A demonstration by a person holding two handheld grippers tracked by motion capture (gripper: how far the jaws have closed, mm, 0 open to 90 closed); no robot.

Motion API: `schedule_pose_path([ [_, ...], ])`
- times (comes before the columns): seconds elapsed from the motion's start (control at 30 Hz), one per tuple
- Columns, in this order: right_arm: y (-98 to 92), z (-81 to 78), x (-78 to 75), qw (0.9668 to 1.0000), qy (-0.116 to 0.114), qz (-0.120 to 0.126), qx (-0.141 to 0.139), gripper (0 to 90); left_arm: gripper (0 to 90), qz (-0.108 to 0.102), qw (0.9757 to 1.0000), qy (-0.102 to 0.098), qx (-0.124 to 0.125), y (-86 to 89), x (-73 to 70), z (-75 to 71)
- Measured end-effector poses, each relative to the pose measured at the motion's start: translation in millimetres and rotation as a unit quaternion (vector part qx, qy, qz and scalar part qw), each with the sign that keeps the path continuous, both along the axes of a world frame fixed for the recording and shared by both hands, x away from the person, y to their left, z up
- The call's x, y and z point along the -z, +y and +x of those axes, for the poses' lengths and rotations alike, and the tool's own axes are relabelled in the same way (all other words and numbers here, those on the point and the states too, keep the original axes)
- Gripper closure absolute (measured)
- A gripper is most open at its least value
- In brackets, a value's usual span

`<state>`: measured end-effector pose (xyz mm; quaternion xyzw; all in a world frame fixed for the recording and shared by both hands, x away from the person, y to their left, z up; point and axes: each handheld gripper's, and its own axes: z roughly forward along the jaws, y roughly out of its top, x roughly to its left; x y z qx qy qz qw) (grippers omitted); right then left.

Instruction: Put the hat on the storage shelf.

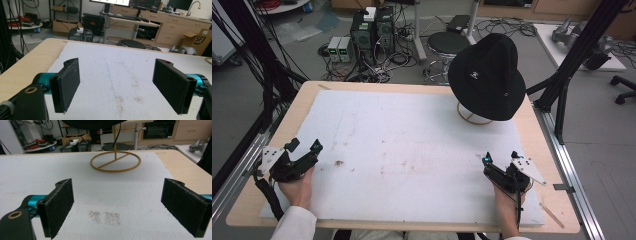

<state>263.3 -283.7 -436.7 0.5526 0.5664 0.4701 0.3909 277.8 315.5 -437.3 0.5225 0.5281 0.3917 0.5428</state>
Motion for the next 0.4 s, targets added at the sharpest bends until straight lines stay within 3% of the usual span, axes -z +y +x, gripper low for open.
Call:
schedule_pose_path([
  [0.4,-2.5,1.8,4.1,0.9999,0.011,-0.002,-0.003,10.2,22.2,-0.001,1.0,0.003,0.003,-0.9,0.7,2.8],
])
